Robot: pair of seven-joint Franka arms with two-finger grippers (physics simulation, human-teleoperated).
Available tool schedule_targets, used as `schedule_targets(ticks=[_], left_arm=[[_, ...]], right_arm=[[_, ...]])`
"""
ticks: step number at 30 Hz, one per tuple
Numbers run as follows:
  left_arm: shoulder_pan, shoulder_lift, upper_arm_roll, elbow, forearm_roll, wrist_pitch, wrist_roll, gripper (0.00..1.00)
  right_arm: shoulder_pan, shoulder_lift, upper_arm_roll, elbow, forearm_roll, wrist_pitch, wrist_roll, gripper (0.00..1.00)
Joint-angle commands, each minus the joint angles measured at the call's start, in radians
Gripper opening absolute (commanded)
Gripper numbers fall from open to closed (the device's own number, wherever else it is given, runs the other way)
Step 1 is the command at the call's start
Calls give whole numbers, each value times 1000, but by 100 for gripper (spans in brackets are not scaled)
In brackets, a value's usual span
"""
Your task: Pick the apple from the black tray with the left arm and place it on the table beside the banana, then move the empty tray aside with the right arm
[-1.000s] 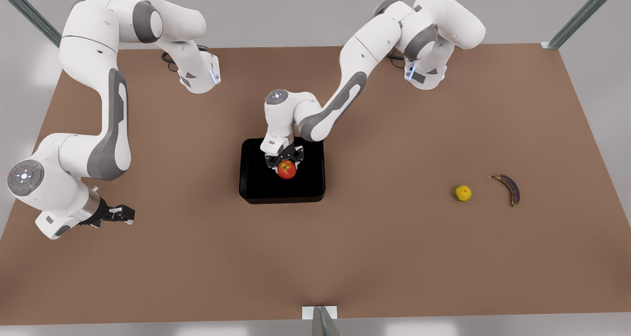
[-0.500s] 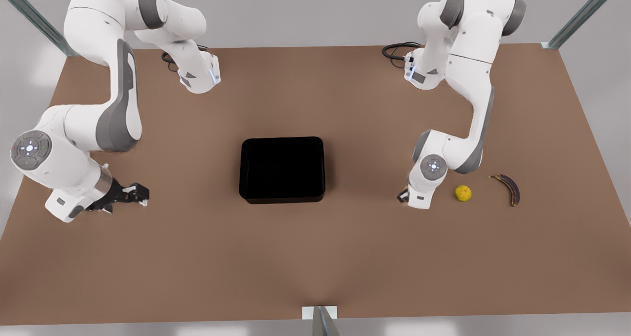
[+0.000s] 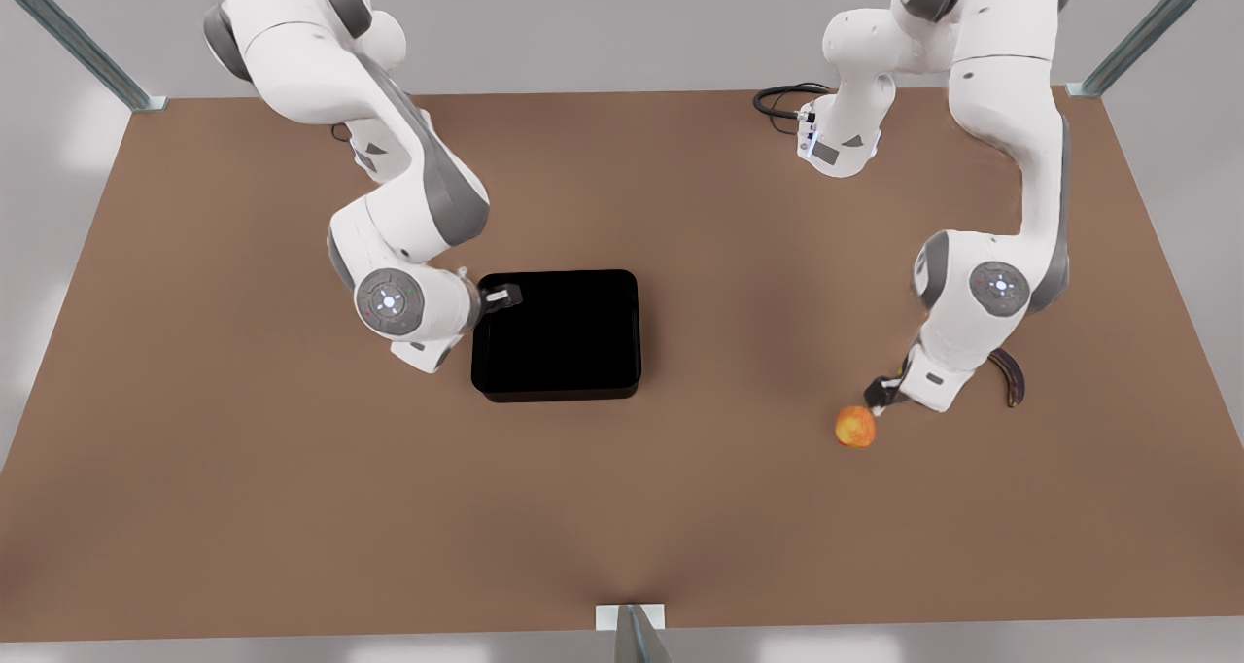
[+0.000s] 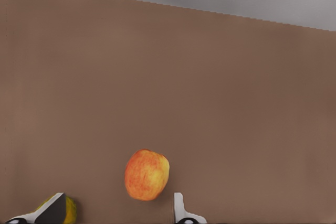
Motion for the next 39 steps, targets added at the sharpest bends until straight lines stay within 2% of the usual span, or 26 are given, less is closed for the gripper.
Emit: schedule_targets(ticks=[1, 4, 9, 18, 28, 30, 31, 32, 35, 39], left_arm=[[6, -51, 36, 190, -62, -610, 421, 100], [4, -83, 43, 198, -88, -657, 290, 100], [21, -71, 48, 205, -108, -648, 297, 100], [23, -63, 46, 205, -98, -645, 294, 100], [23, -63, 46, 203, -98, -634, 292, 100], [23, -63, 45, 203, -98, -632, 292, 100], [23, -63, 45, 203, -98, -632, 290, 100], [23, -63, 45, 203, -98, -631, 290, 100], [23, -63, 45, 203, -98, -631, 290, 100], [23, -63, 45, 203, -98, -631, 290, 100]], right_arm=[[-2, -18, -12, -82, 18, 100, 532, 100], [-3, -44, -32, -206, 18, 188, 412, 100], [-11, -51, -44, -343, 18, 347, 328, 99], [-23, 21, -61, -424, 18, 517, 165, 99], [-25, 114, -61, -432, 18, 593, 46, 95], [-25, 114, -61, -432, 20, 591, 42, 88], [-25, 114, -61, -430, 20, 591, 42, 81], [-25, 114, -61, -430, 20, 590, 44, 69], [-25, 113, -61, -429, 38, 585, 46, 51], [-25, 113, -61, -427, 41, 579, 46, 37]])
